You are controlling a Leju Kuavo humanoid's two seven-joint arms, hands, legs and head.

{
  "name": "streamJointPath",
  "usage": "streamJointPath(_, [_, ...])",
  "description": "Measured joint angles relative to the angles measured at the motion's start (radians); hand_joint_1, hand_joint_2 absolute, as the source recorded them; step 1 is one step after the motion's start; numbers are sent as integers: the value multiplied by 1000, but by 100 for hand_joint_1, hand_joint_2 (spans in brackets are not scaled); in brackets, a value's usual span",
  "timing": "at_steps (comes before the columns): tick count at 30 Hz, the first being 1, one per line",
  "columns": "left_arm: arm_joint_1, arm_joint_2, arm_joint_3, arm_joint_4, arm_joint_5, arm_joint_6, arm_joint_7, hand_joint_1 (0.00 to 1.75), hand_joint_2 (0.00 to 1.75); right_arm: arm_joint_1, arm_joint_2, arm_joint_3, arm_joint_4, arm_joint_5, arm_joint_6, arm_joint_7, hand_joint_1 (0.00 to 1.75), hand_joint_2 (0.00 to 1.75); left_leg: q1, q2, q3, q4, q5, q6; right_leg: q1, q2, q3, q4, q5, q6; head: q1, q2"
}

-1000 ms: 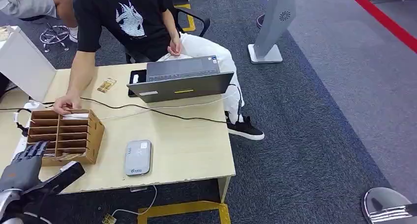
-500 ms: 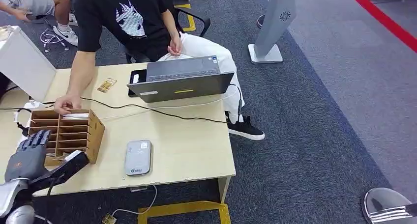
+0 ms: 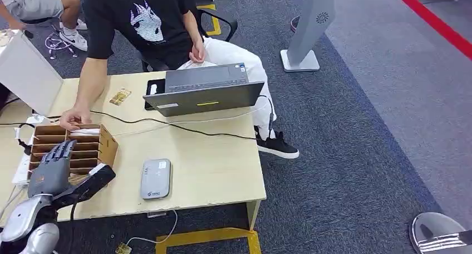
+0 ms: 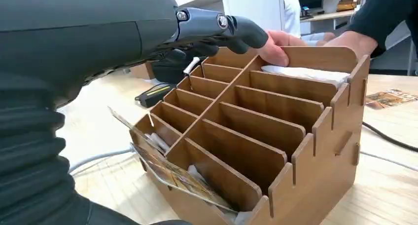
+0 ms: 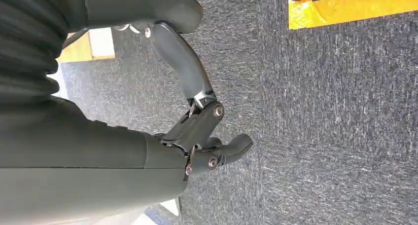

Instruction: Pass the card to the sensor for recognition and then transmit it.

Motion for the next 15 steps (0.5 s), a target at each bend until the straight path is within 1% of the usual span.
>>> streamJointPath(6, [0,0,0,0,5,-1,2,0,175,0,0,0,0,0,0,0,0,175,0,0,0,0,0,0,0,0,0,0,0,0,0,0])
streamJointPath(7, [0,1,0,0,14,-12,2,0,175,0,0,0,0,0,0,0,0,175,0,0,0,0,0,0,0,0,0,0,0,0,0,0])
streamJointPath(8, [0,5,0,0,32,-38,-1,0,175,0,0,0,0,1,0,0,0,175,0,0,0,0,0,0,0,0,0,0,0,0,0,0])
streamJointPath(11, [5,40,-2,-5,95,-100,-26,0,175,-2,0,0,0,2,0,-2,0,175,0,1,0,0,0,0,0,1,0,0,0,0,0,0])
streamJointPath(15, [8,108,-2,-40,110,-121,-11,0,175,-2,-1,0,0,-12,0,-7,0,175,0,1,0,0,0,0,0,0,0,0,0,0,0,0])
